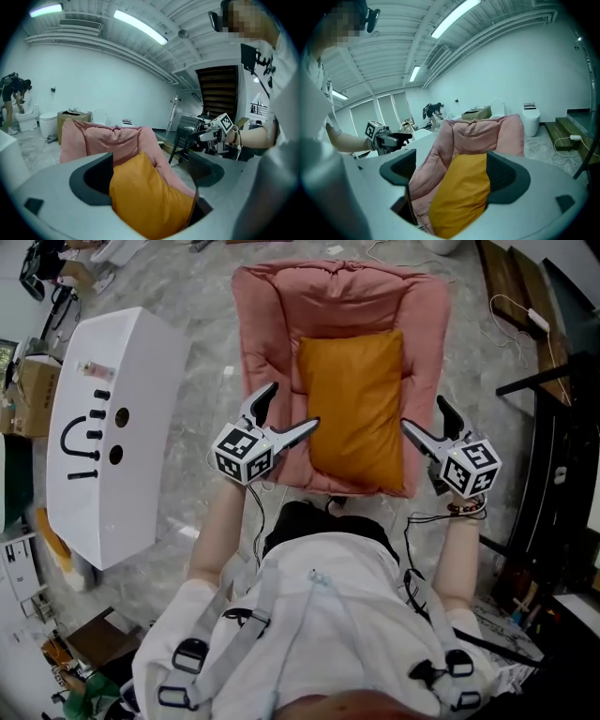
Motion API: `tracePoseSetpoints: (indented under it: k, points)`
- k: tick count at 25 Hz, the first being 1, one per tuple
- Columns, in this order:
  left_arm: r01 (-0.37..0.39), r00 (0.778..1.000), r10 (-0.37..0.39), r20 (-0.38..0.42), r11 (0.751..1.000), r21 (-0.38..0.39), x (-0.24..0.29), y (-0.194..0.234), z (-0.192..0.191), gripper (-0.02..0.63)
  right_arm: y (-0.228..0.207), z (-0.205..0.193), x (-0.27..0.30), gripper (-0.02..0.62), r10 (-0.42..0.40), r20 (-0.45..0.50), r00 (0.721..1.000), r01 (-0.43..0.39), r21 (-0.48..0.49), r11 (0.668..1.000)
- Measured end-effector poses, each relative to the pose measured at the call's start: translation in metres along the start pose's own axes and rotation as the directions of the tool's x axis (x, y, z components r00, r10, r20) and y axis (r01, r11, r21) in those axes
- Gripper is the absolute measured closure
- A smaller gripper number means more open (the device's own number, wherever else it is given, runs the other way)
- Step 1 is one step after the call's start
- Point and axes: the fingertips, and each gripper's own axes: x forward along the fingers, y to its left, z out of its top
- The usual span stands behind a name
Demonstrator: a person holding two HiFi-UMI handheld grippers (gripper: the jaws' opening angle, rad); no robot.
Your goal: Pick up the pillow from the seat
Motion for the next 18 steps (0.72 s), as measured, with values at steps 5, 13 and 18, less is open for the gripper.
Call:
tracePoseSetpoints:
  k: [5,13,18]
  points:
    - [-0.019,0.999,0.018,-0.039,0.999,-0.029,0.020,0.010,-0.014,0.107,-0.020,-0.012,0.016,0.149,0.029,-0.037,0.999,-0.028,0.033,0.999]
    - [0.011,0.986,-0.012,-0.168,1.000,-0.008,0.050,0.032,-0.069,0.103,-0.037,-0.049,0.042,0.149,0.038,-0.077,0.996,-0.024,0.177,0.984]
    - [0.029,0.977,-0.037,-0.210,0.999,-0.041,0.075,0.057,-0.104,0.095,-0.063,-0.064,0.069,0.149,0.005,-0.084,0.996,0.012,0.197,0.980]
